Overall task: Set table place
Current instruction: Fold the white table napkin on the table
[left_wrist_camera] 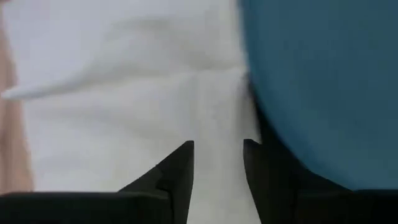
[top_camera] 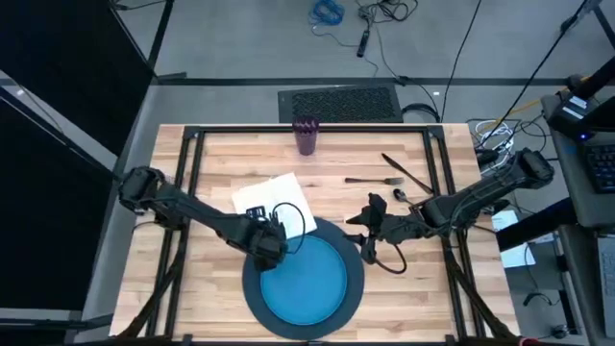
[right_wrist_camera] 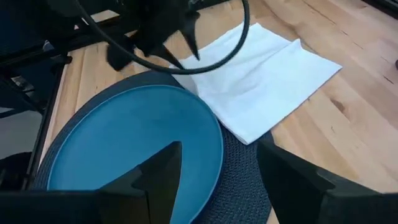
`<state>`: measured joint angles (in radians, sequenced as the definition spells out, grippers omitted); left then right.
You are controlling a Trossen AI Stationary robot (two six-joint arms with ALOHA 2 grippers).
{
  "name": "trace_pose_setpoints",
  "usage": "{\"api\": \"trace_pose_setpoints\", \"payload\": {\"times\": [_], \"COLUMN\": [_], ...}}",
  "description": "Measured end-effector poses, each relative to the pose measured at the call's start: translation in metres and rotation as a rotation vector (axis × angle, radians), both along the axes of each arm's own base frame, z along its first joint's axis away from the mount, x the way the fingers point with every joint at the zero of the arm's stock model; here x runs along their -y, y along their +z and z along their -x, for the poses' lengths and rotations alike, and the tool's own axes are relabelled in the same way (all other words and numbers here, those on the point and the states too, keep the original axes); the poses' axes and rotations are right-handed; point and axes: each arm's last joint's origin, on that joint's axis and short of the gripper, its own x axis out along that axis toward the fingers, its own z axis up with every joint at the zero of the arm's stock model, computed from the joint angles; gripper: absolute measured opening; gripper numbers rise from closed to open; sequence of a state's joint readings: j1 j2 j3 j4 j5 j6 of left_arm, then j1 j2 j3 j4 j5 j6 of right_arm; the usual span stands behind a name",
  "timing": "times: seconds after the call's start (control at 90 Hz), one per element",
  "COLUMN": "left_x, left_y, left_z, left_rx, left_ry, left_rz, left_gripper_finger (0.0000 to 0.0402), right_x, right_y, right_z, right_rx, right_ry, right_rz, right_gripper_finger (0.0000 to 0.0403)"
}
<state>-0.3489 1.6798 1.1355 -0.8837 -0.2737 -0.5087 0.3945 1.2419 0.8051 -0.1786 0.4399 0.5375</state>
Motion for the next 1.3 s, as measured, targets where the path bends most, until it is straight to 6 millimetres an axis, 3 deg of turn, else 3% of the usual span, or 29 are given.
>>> {"api": "trace_pose_setpoints", "payload": {"times": [0.233,0.478,0.622,0.789,1.033,1.3], "left_x": [-0.021,-0.068,-0.103,-0.133,-0.152,-0.167], "left_y": [0.008,0.006,0.012,0.022,0.016,-0.006], "left_z": [0.023,0.026,0.032,0.061,0.109,0.124], "left_rx": [-0.151,-0.18,-0.076,0.072,0.299,0.306], "left_ry": [0.035,0.137,0.212,0.308,0.442,0.648], "left_rz": [-0.251,-0.258,-0.173,-0.009,0.155,0.197], "left_gripper_finger": [0.0122,0.0122,0.0122,0.0122,0.0122,0.0122], "right_x": [0.001,-0.007,-0.016,-0.025,-0.023,-0.015], "right_y": [-0.002,-0.003,-0.003,-0.003,-0.002,0.0], "right_z": [0.001,0.005,0.008,0.013,0.013,0.008], "right_rx": [-0.022,-0.027,-0.028,-0.029,-0.027,-0.01], "right_ry": [-0.017,0.007,0.042,0.082,0.09,0.055], "right_rz": [-0.017,-0.031,-0.032,-0.03,-0.003,-0.005], "right_gripper_finger": [0.0196,0.0196,0.0196,0.0196,0.0196,0.0196]}}
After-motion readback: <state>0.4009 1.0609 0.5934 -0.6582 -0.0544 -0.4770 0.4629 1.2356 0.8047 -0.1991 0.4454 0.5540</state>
